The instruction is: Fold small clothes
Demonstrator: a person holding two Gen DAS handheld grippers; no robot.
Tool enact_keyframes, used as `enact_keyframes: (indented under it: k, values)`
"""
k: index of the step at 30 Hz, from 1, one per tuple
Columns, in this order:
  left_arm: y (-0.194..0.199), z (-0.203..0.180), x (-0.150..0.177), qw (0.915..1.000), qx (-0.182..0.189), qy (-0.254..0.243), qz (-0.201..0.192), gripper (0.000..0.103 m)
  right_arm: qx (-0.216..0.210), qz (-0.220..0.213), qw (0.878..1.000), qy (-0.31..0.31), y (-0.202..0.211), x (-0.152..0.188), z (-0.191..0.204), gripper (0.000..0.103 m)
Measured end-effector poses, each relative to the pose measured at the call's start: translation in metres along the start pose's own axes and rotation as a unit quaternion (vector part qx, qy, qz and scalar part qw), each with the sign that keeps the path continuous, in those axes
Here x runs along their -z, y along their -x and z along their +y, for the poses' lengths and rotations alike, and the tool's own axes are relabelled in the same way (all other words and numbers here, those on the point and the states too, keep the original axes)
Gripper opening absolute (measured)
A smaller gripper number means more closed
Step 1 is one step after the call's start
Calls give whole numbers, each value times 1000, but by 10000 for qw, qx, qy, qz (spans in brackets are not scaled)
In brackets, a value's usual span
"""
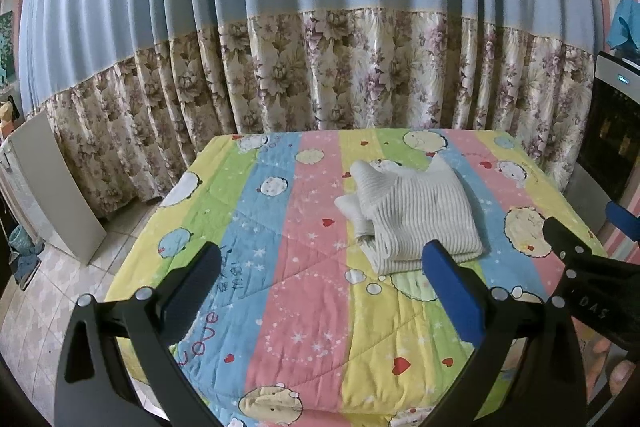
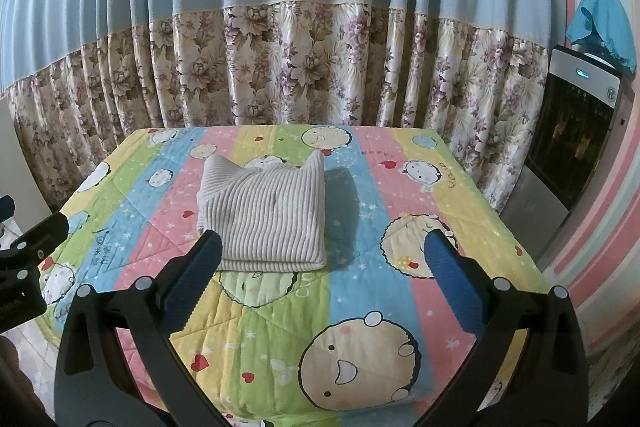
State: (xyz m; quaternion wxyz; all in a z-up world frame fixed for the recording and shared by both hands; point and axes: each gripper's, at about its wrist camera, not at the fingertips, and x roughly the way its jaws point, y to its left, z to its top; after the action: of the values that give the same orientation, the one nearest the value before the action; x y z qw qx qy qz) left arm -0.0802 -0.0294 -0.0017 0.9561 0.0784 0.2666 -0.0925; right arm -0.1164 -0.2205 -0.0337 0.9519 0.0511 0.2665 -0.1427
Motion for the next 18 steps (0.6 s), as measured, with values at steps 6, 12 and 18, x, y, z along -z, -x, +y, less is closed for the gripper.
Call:
enact_keyframes:
  k: [6,12,18]
  values:
    - [3,-2,0,10000,-61,-9,-39,101,3,20,10000,-19,1,1,2,100]
    - [2,-4,1,10000,-12,-19,-14,101,25,4,10000,7,0,0,2,100]
    - [1,0,3,10000,44,12,35,101,19,37,10000,22,1,-3,1,100]
